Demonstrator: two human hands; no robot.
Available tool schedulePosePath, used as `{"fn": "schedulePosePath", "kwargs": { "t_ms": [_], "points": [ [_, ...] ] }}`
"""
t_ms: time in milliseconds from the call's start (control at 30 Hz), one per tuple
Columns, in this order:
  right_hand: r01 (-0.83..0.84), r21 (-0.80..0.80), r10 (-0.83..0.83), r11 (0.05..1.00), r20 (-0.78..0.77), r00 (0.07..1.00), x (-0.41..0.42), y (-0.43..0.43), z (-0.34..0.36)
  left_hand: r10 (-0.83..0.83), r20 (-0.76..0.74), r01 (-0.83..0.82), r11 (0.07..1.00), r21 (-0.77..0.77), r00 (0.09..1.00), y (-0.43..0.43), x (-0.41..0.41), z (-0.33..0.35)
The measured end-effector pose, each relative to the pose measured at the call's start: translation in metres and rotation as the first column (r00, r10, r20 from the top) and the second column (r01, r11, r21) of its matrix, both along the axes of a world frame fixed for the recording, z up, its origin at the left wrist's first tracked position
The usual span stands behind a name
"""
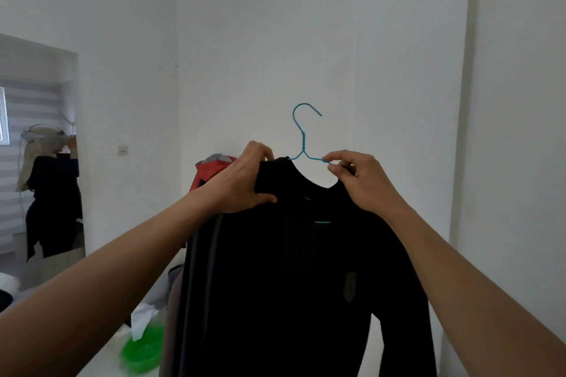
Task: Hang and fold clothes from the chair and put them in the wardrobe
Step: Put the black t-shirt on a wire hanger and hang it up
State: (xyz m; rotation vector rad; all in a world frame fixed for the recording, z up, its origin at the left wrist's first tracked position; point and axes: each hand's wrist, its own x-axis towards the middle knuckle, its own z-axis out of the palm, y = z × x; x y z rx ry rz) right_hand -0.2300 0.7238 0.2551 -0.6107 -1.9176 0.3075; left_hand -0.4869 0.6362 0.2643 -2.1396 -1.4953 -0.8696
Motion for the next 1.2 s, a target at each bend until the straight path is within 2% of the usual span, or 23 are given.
{"fn": "schedulePosePath", "kwargs": {
  "t_ms": [67, 133, 200, 400, 533, 600, 667, 733, 833, 967, 1100, 1200],
  "points": [
    [0.043, 0.004, -0.043, 0.999, -0.009, 0.999, 0.01, 0.004, 0.002, -0.053, 0.092, 0.051, 0.998, 0.021, 0.994, 0.006, -0.022, -0.001],
    [0.097, 0.033, -0.098, 0.995, 0.016, 0.995, 0.02, 0.007, 0.002, -0.041, 0.169, 0.034, 0.998, 0.046, 0.985, 0.008, -0.041, -0.001],
    [0.139, 0.087, -0.145, 0.986, 0.071, 0.987, 0.026, 0.008, 0.0, -0.03, 0.23, 0.03, 1.0, 0.001, 0.973, 0.004, -0.048, 0.003],
    [0.089, 0.206, -0.126, 0.974, 0.178, 0.976, 0.023, 0.001, -0.007, -0.03, 0.257, 0.086, 0.974, -0.21, 0.966, -0.002, -0.04, 0.009],
    [0.104, 0.188, -0.139, 0.977, 0.182, 0.973, 0.006, -0.008, -0.011, -0.111, 0.334, 0.178, 0.968, -0.178, 0.936, 0.001, -0.017, 0.01],
    [0.158, 0.179, -0.18, 0.971, 0.113, 0.977, 0.008, -0.008, -0.009, -0.08, 0.311, 0.142, 0.973, -0.181, 0.947, 0.001, -0.016, 0.011],
    [0.198, 0.146, -0.204, 0.969, 0.031, 0.978, 0.017, -0.005, -0.005, -0.013, 0.21, 0.062, 0.972, -0.228, 0.978, -0.001, -0.022, 0.012],
    [0.218, 0.12, -0.221, 0.969, 0.014, 0.975, 0.024, -0.003, -0.002, 0.028, 0.181, 0.021, 0.965, -0.26, 0.983, -0.001, -0.03, 0.014],
    [0.228, 0.105, -0.234, 0.968, 0.049, 0.971, 0.025, 0.0, -0.005, 0.032, 0.206, 0.032, 0.953, -0.301, 0.978, -0.005, -0.033, 0.015],
    [0.215, 0.045, -0.216, 0.976, 0.008, 0.976, 0.028, 0.005, -0.008, -0.002, 0.294, 0.108, 0.933, -0.344, 0.956, -0.012, -0.037, 0.013],
    [0.215, 0.068, -0.219, 0.974, 0.054, 0.974, 0.026, 0.01, -0.007, -0.021, 0.273, 0.128, 0.916, -0.381, 0.962, -0.014, -0.042, 0.014],
    [0.228, 0.098, -0.236, 0.969, 0.077, 0.969, 0.025, 0.011, -0.005, 0.008, 0.355, 0.139, 0.912, -0.386, 0.935, -0.009, -0.044, 0.009]
  ]
}}
